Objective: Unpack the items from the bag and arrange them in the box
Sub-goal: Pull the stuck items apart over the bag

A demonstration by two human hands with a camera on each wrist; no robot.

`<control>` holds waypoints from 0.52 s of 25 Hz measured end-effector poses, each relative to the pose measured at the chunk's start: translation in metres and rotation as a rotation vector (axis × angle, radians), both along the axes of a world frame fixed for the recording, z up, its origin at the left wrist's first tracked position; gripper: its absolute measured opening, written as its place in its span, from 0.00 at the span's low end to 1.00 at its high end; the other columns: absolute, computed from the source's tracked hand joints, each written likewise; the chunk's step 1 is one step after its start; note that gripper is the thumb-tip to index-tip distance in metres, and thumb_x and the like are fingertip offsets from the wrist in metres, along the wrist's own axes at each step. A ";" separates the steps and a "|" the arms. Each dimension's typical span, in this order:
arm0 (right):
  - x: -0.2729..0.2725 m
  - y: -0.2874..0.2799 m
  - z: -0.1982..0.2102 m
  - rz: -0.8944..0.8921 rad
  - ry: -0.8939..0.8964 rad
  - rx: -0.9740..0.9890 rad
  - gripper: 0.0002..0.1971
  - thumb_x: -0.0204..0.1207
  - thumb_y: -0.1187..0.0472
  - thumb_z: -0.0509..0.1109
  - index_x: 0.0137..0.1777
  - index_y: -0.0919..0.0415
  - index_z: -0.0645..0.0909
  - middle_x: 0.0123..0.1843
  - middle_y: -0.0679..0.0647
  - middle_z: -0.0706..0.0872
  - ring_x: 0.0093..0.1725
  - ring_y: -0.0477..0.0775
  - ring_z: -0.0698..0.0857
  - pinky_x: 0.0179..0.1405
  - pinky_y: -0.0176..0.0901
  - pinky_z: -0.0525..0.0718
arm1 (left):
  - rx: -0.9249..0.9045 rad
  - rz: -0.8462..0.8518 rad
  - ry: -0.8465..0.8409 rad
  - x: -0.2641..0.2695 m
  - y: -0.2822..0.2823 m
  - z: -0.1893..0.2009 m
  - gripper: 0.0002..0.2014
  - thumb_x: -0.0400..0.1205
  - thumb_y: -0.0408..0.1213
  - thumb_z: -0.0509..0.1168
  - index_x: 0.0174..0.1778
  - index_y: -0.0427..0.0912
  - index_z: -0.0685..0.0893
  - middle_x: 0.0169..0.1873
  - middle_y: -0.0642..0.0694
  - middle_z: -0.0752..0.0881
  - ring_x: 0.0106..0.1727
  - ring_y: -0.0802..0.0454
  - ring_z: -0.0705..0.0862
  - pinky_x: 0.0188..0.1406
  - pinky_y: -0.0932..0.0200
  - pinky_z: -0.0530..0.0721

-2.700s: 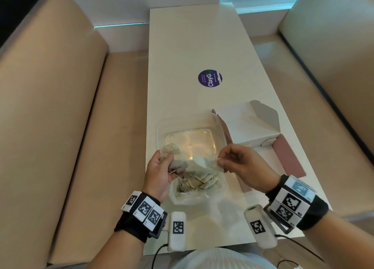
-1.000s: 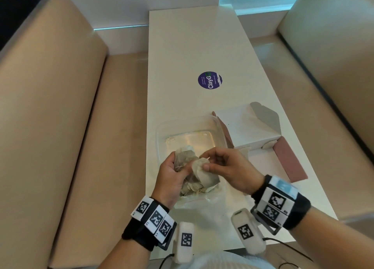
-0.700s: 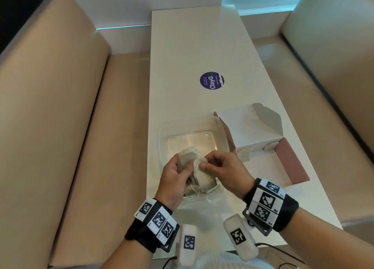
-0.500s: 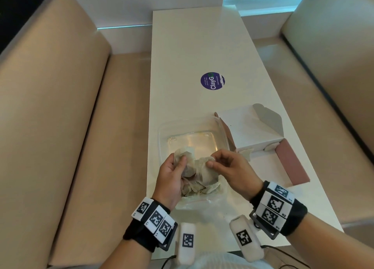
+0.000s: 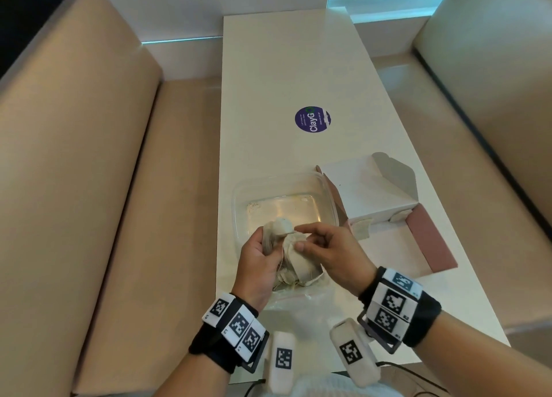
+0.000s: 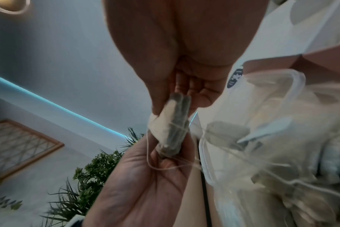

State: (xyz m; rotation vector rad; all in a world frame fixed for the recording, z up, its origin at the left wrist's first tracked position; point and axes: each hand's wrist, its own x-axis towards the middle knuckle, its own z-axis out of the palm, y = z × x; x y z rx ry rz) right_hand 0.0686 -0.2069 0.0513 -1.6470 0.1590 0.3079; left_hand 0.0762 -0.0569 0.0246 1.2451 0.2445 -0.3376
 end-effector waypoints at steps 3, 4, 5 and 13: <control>-0.003 0.004 -0.007 -0.018 -0.018 0.000 0.03 0.73 0.66 0.73 0.45 0.65 0.85 0.39 0.61 0.88 0.39 0.51 0.84 0.41 0.46 0.85 | -0.063 0.015 0.024 -0.003 0.001 -0.001 0.09 0.77 0.33 0.69 0.52 0.38 0.84 0.49 0.34 0.89 0.48 0.41 0.88 0.44 0.47 0.89; -0.004 0.004 -0.008 -0.018 -0.024 0.019 0.02 0.73 0.66 0.73 0.43 0.65 0.85 0.38 0.59 0.87 0.38 0.50 0.84 0.41 0.45 0.84 | -0.108 0.027 0.038 -0.004 0.002 -0.001 0.11 0.76 0.36 0.68 0.53 0.37 0.83 0.49 0.33 0.88 0.48 0.41 0.88 0.43 0.48 0.89; -0.005 0.002 -0.007 -0.022 -0.025 0.044 0.01 0.73 0.67 0.73 0.42 0.65 0.84 0.37 0.57 0.87 0.38 0.49 0.84 0.40 0.43 0.84 | -0.155 0.038 0.056 -0.005 0.004 -0.001 0.13 0.77 0.37 0.66 0.54 0.35 0.82 0.47 0.34 0.88 0.46 0.43 0.88 0.41 0.50 0.88; -0.008 -0.029 0.035 0.188 -0.074 0.263 0.03 0.69 0.64 0.74 0.40 0.62 0.85 0.36 0.50 0.89 0.38 0.46 0.86 0.39 0.34 0.84 | -0.155 0.099 0.037 0.000 0.017 -0.004 0.02 0.81 0.32 0.63 0.45 0.40 0.80 0.33 0.46 0.86 0.33 0.53 0.87 0.32 0.60 0.87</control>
